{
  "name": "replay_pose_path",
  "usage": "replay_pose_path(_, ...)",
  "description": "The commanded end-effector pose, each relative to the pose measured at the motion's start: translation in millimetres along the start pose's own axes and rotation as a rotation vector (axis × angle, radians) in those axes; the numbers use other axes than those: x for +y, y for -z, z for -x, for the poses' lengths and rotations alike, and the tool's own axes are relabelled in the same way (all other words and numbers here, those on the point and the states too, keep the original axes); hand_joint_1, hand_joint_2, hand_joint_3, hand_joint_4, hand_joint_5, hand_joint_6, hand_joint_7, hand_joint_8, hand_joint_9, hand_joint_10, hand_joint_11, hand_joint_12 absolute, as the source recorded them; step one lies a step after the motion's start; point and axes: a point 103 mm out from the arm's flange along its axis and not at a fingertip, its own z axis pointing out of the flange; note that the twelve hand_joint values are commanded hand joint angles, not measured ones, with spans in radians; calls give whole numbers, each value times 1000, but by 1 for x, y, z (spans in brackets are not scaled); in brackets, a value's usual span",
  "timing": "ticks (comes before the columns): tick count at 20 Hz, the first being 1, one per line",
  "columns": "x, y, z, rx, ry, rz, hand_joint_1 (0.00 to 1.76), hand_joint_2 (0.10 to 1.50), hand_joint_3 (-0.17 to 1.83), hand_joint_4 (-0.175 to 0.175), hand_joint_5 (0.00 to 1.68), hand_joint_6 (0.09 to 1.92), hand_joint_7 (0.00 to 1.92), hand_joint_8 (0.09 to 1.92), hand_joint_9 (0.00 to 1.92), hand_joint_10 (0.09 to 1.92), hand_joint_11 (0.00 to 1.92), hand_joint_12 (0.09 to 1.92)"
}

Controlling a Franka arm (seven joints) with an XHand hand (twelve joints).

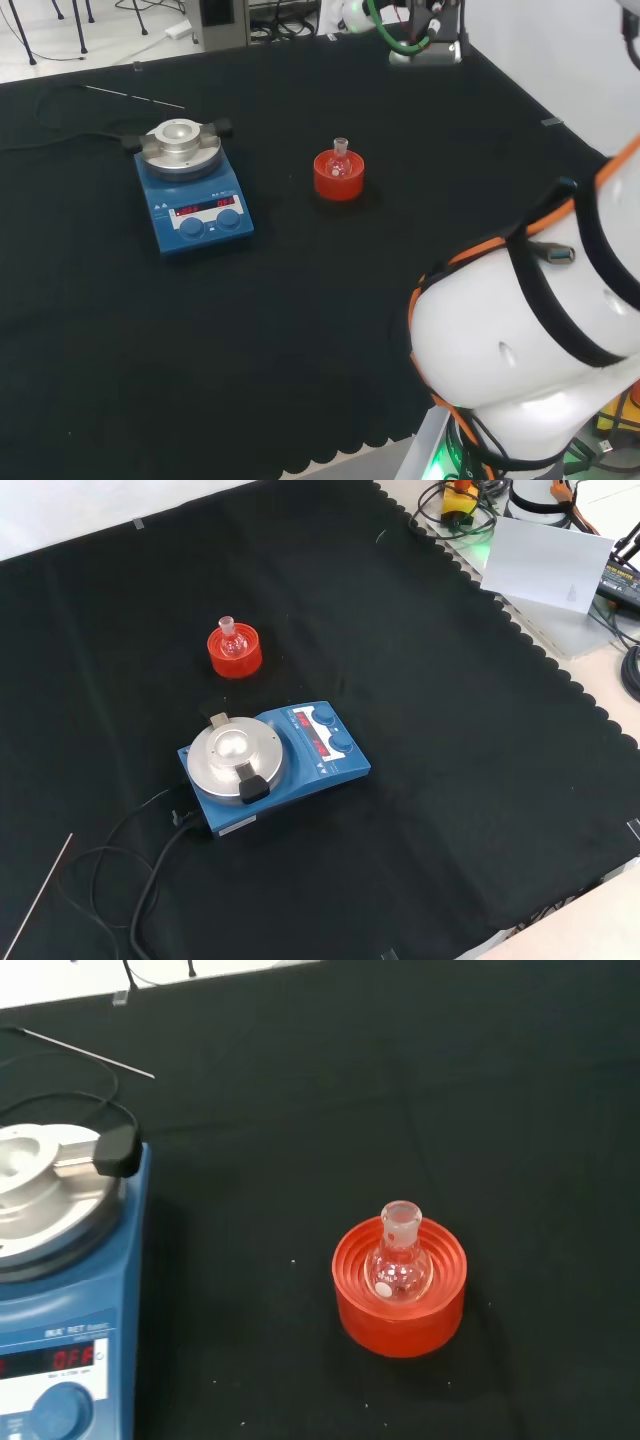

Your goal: Pick up the round-bottom flask.

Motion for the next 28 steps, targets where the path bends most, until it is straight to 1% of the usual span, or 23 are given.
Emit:
replay_pose_path(1,91,-53,31,78,-29,12,397,1179,256,-29,387,87,186,511,281,611,0,1103)
replay_pose_path(3,100,-64,35,89,-33,21,415,1175,260,-32,408,87,191,514,289,612,0,1106)
replay_pose_path(5,108,-75,40,113,-48,4,436,1170,264,-34,432,87,197,519,298,614,0,1113)
replay_pose_path(8,119,-91,44,124,-57,-11,460,1159,271,-37,451,87,200,524,306,614,0,1120)
replay_pose_path(11,126,-108,46,150,-78,-16,479,1146,277,-39,457,87,201,527,309,613,0,1122)
replay_pose_path(13,129,-119,47,162,-85,-19,498,1115,316,-41,466,87,199,533,312,608,0,1125)
replay_pose_path(20,138,-145,56,198,-106,-40,570,982,498,-46,486,87,194,550,318,611,0,1128)
replay_pose_path(23,142,-154,59,203,-113,-51,584,967,515,-47,488,87,194,552,319,612,0,1128)
replay_pose_path(28,146,-168,57,210,-114,-63,591,953,536,-49,490,87,197,555,320,614,0,1129)
